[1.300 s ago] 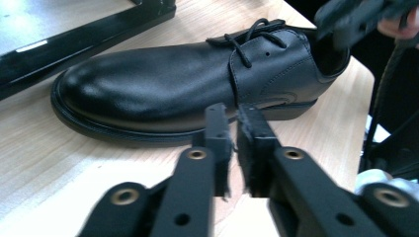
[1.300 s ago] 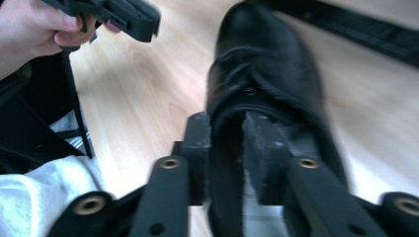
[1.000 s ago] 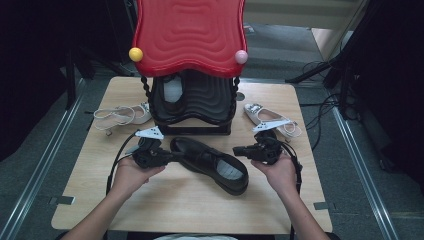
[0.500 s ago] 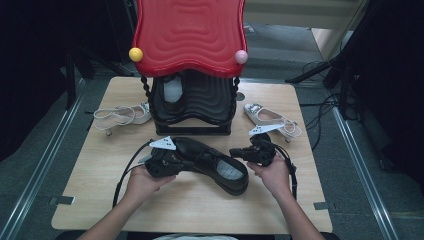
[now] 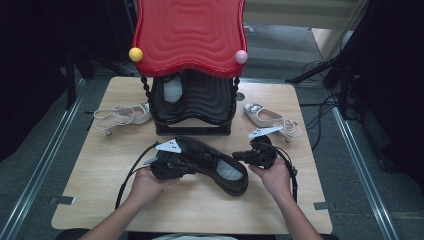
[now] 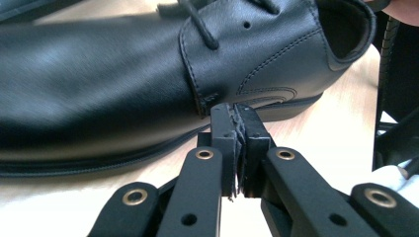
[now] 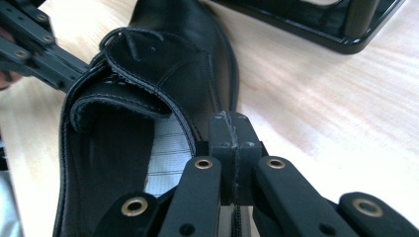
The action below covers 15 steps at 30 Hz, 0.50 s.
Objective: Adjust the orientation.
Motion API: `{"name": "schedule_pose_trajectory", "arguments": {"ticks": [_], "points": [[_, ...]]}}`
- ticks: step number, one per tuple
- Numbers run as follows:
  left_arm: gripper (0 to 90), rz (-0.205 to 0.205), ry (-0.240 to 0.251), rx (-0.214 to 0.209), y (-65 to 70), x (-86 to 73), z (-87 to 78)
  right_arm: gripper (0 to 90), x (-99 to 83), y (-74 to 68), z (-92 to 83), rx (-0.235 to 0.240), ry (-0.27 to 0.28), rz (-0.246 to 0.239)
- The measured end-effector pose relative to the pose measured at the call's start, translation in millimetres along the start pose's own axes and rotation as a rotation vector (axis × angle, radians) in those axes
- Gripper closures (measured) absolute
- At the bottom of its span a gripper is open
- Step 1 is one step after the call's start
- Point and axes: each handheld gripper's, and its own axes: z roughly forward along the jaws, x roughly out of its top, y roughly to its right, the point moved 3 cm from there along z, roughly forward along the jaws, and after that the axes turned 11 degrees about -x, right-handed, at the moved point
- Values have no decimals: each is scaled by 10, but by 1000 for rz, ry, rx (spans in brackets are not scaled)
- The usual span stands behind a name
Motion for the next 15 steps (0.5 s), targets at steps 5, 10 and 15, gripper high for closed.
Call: {"name": "schedule_pose_trajectory", "arguments": {"ticks": [5, 10, 15], "points": [[892, -4, -10, -27, 15, 3, 35, 900, -58, -74, -18, 21, -18, 20], [892, -28, -15, -44, -24, 20, 16, 900, -95, -158, -36, 9, -23, 31], [892, -42, -22, -42, -67, 46, -11, 900, -157, -255, -62, 27, -38, 28]]}}
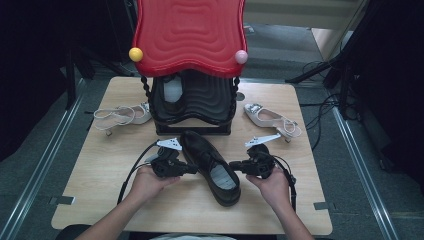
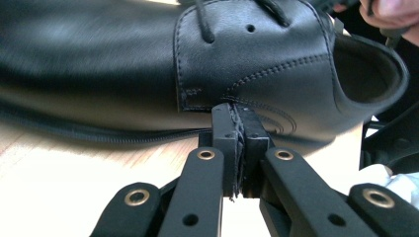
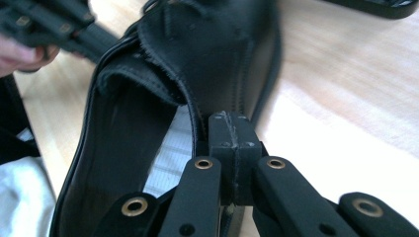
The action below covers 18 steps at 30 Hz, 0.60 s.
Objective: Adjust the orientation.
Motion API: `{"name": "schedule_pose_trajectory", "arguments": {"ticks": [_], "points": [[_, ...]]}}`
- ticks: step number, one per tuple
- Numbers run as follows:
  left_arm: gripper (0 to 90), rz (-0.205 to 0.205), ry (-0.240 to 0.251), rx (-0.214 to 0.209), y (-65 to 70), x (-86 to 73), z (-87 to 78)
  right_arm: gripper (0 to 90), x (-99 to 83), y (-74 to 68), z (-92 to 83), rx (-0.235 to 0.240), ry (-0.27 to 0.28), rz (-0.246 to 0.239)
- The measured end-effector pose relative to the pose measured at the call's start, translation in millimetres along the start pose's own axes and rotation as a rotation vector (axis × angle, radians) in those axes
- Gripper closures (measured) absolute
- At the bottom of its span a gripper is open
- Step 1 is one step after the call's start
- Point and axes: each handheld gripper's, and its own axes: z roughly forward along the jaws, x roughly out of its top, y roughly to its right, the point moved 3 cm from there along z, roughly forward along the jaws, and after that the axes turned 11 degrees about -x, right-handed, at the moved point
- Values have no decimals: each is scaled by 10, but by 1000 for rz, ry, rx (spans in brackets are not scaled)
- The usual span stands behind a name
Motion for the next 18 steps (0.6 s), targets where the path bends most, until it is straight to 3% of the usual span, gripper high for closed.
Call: {"name": "schedule_pose_trajectory", "arguments": {"ticks": [9, 18], "points": [[892, -21, 6, -21, -45, 33, 10, 900, -77, -128, -31, -10, -20, 29], [880, -27, 3, -22, -85, 108, 58, 900, -161, -199, -53, 17, -28, 72]]}}
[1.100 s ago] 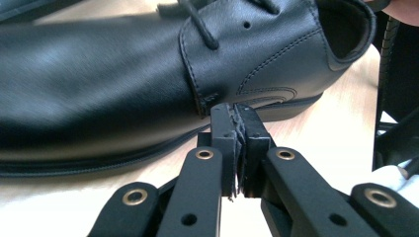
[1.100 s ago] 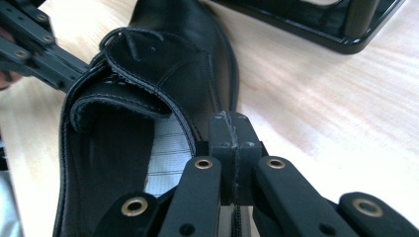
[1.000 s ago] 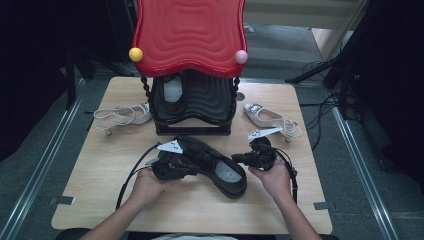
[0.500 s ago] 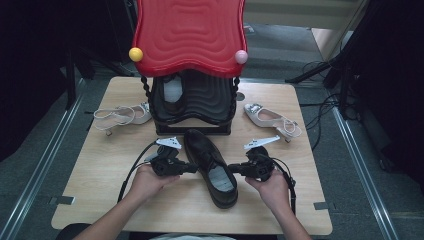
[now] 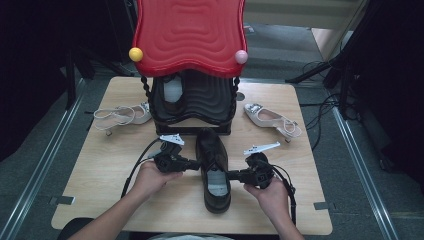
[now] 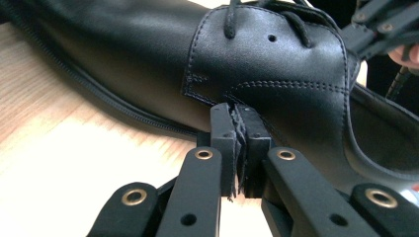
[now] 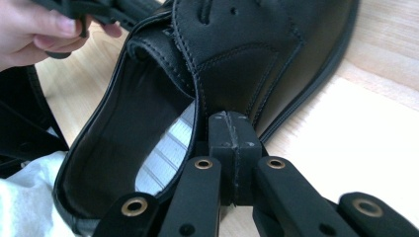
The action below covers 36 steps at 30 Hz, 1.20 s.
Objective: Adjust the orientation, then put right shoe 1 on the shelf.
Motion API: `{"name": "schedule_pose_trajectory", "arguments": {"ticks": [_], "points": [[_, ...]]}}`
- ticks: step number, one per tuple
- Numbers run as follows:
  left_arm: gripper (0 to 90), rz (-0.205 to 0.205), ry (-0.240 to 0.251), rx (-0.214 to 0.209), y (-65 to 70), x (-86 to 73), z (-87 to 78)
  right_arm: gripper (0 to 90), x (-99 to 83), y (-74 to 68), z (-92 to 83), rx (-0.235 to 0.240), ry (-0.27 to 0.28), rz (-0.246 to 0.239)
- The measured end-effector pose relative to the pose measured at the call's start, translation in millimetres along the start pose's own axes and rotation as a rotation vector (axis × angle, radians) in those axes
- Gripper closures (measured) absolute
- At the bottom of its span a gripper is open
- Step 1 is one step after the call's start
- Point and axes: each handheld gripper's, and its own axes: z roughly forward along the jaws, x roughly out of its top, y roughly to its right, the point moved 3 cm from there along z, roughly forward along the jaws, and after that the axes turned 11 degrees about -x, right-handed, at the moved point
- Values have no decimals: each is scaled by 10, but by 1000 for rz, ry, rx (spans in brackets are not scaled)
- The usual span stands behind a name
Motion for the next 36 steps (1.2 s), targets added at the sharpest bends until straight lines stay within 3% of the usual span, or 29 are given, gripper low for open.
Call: {"name": "schedule_pose_trajectory", "arguments": {"ticks": [7, 12, 19, 21, 23, 29, 36], "points": [[888, -1, -2, -15, -50, 51, -1, 900, -18, -6, -2, 26, -2, 11], [825, 10, 29, -33, -35, 134, -183, 858, 10, 47, -91, 22, 31, 32], [725, -13, 17, -52, 0, 144, -386, 757, 58, 38, -190, 30, 56, 39], [715, 12, 2, -36, 27, 166, -436, 746, 88, 8, -248, 23, 66, 44], [712, 23, 17, -48, 60, 203, -493, 731, 104, -11, -269, 23, 64, 53], [695, 45, -18, -47, 122, 264, -530, 682, 161, -68, -295, 23, 51, 70], [683, 96, -19, -36, 247, 476, -643, 649, 245, -216, -316, 26, 21, 56]]}}
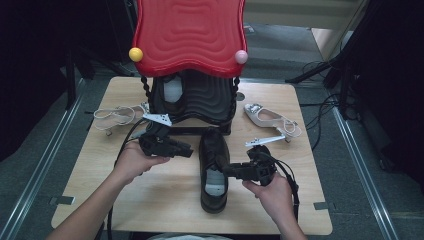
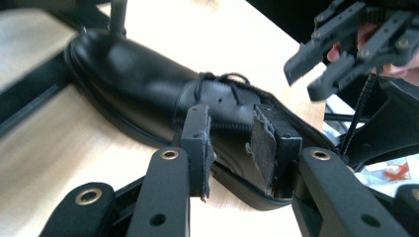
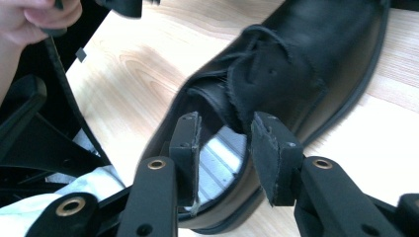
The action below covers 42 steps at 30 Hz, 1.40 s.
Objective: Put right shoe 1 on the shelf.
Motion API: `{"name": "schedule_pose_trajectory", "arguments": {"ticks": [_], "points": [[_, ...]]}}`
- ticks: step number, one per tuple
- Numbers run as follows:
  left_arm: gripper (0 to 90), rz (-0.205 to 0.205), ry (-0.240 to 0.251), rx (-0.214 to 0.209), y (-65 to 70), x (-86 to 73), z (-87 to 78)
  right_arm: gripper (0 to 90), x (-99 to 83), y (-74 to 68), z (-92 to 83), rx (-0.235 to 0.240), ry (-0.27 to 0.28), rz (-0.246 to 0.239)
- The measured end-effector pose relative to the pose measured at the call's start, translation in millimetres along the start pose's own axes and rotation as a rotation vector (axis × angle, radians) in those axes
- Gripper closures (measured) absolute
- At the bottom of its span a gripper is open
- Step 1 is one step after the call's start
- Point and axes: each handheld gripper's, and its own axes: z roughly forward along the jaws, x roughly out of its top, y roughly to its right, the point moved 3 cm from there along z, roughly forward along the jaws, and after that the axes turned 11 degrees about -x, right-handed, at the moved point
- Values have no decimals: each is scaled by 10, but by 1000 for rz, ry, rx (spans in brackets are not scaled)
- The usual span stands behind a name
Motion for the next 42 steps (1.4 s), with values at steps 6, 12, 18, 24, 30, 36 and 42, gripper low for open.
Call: {"name": "schedule_pose_trajectory", "arguments": {"ticks": [6, 12, 18, 24, 30, 36, 42], "points": [[672, 12, 38, 6, 48, 213, -153, 616, 87, -185, 17, 10, -50, -1], [666, 44, 32, 22, 98, 447, -298, 606, 145, -356, 133, -15, -104, -38], [643, 54, 31, 26, 113, 579, -354, 576, 156, -447, 292, -32, -153, -45], [639, 77, 43, 35, 128, 779, -444, 567, 153, -537, 459, -39, -202, -63], [812, 111, 56, 17, 162, 944, -537, 564, 137, -592, 640, -68, -245, -73], [839, 134, 90, 51, 175, 1134, -694, 570, 134, -617, 754, -101, -263, -91], [824, 156, 104, 104, 210, 1351, -852, 567, 77, -679, 864, -202, -285, -129]]}}
